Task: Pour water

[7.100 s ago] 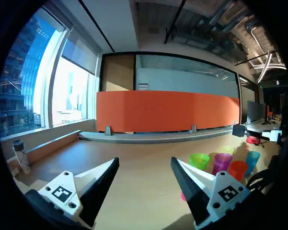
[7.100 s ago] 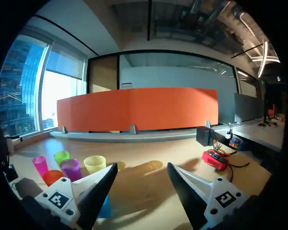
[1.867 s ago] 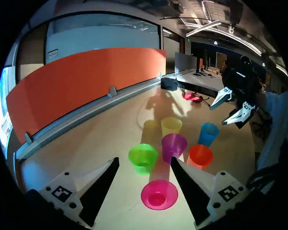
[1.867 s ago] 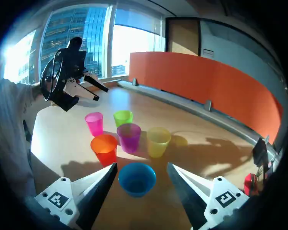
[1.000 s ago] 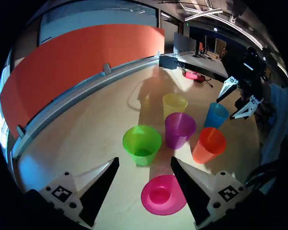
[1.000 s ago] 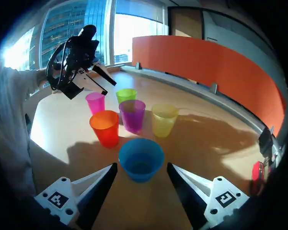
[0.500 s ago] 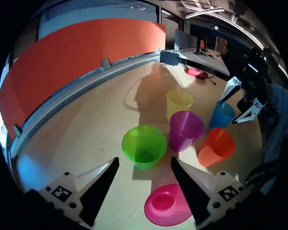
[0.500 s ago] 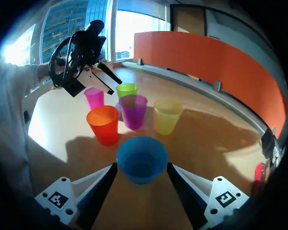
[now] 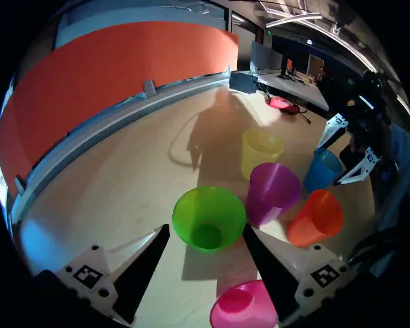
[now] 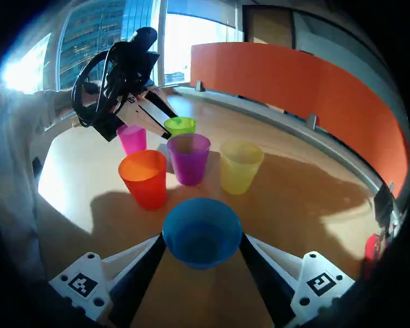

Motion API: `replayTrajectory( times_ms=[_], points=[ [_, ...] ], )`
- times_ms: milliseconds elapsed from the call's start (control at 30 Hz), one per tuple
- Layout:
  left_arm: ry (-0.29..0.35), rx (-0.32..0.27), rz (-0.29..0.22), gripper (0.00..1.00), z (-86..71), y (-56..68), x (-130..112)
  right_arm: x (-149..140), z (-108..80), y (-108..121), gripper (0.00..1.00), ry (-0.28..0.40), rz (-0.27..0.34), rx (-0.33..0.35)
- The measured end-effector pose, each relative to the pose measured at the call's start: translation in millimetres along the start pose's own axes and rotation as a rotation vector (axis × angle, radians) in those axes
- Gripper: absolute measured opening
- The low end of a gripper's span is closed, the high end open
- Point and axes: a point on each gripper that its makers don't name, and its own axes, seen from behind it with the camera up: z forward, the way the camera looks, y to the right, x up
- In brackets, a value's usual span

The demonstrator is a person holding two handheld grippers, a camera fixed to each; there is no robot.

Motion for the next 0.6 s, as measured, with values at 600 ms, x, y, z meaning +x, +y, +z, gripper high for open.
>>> replayTrajectory(
  times_ms=[600],
  points=[
    [0.02, -0.006, -0.012, 0.99, 9.5, 3.5, 6.9, 0.7, 0.9, 1.5, 1.0, 0.003, 0.005, -0.004]
  ],
)
